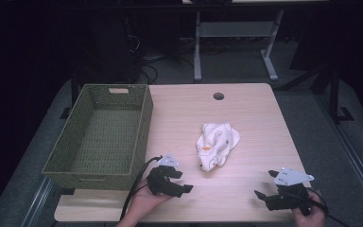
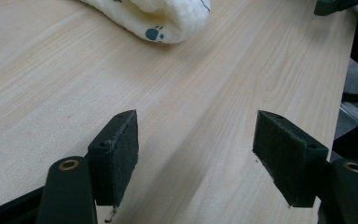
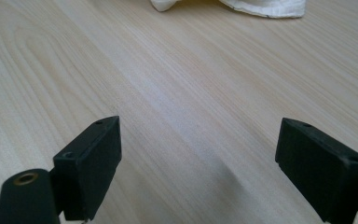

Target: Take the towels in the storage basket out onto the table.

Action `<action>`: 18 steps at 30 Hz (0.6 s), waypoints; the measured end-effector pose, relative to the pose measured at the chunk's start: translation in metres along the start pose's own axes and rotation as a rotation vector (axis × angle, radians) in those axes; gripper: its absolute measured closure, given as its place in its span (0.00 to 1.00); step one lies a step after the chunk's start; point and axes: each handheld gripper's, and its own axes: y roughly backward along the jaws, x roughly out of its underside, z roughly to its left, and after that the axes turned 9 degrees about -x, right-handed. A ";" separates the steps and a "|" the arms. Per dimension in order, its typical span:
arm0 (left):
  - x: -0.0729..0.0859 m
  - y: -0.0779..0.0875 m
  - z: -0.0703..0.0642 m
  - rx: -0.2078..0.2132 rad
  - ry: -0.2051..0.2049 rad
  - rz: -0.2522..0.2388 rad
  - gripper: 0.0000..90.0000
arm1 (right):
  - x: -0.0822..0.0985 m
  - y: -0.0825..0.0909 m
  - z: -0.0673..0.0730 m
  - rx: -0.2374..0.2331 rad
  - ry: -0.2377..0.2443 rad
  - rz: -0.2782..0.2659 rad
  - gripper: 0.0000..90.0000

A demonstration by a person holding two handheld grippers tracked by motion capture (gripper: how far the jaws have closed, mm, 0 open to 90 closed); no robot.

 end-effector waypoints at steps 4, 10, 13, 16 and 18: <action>0.000 -0.002 0.001 -0.006 -0.006 -0.001 0.34 | 0.000 0.000 0.000 -0.003 -0.001 0.000 0.16; 0.000 -0.003 0.002 -0.002 0.005 -0.006 0.33 | 0.000 0.000 0.000 -0.002 0.000 0.001 0.16; 0.001 -0.003 0.002 -0.004 0.001 -0.003 0.32 | 0.000 0.000 0.000 -0.004 -0.004 -0.001 0.16; 0.001 -0.004 0.002 -0.009 0.004 -0.008 0.32 | 0.000 0.000 0.000 -0.004 -0.004 -0.001 0.16; 0.000 -0.004 0.003 -0.014 0.002 -0.011 0.32 | 0.000 0.000 0.000 -0.004 -0.002 0.000 0.16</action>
